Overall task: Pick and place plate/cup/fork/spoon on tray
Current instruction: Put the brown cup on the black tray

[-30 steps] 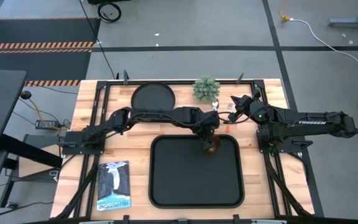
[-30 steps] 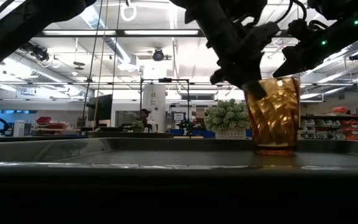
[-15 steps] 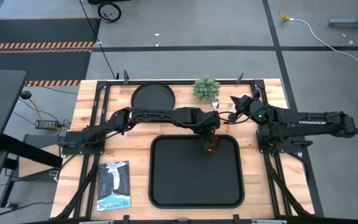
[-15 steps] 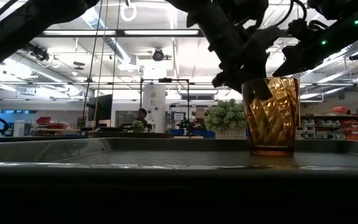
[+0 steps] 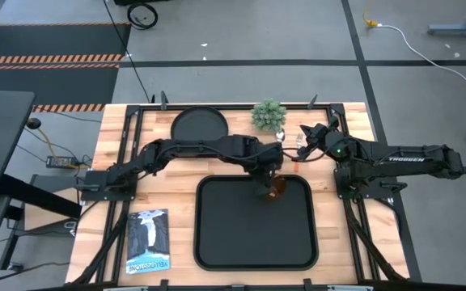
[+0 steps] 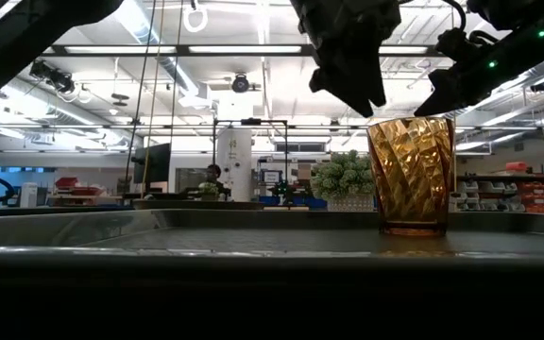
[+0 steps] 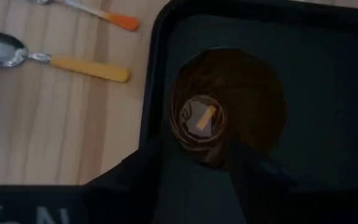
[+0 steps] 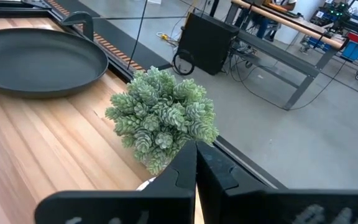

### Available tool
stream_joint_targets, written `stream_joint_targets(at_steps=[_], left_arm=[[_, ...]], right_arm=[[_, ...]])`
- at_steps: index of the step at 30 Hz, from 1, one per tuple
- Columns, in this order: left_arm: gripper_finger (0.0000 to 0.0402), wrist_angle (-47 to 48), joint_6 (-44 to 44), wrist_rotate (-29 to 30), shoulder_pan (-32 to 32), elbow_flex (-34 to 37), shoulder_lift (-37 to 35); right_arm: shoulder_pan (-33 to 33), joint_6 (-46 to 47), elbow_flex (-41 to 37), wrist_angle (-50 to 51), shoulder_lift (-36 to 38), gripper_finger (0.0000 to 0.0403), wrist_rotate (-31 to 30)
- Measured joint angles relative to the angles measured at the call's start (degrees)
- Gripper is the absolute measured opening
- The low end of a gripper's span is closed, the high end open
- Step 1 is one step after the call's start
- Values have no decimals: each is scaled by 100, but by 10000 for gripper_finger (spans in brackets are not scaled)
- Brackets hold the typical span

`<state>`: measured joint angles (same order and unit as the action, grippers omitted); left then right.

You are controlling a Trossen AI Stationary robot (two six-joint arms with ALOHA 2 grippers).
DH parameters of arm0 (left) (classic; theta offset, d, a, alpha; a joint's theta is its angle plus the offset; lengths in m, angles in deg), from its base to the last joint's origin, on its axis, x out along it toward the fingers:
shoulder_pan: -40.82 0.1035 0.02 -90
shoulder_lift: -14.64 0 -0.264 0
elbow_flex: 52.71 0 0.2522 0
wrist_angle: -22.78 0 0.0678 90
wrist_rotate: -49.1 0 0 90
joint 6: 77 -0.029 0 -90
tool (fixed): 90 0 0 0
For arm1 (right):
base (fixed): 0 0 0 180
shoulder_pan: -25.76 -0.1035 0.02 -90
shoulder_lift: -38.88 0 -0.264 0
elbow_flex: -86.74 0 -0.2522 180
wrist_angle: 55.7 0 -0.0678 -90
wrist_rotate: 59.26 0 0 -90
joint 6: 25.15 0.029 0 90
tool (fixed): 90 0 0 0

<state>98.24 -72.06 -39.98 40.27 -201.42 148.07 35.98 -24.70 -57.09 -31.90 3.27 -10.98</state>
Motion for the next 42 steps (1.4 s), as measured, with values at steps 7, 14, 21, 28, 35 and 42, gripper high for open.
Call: stream_joint_targets(at_steps=[7, 14, 21, 28, 35, 42], left_arm=[[165, 735, -388, 497, -204, 162, -53], [156, -17, -373, 407, -348, 1060, -43], [156, -1023, -227, 311, -435, 1652, -33], [156, -1969, 59, 335, -422, 2108, -27], [155, -2872, 188, 342, -416, 2474, -32], [155, -3658, 192, 438, -383, 2837, -29]], right_arm=[[0, -2, -1, -42, 0, 8, 98], [0, -2, -2, -57, 1, 9, 134], [0, -5, -2, -56, 2, 9, 136], [0, -21, -2, -52, 2, 9, 142], [0, -79, -2, -48, 2, 9, 142], [0, -107, -2, -50, 2, 9, 140]])
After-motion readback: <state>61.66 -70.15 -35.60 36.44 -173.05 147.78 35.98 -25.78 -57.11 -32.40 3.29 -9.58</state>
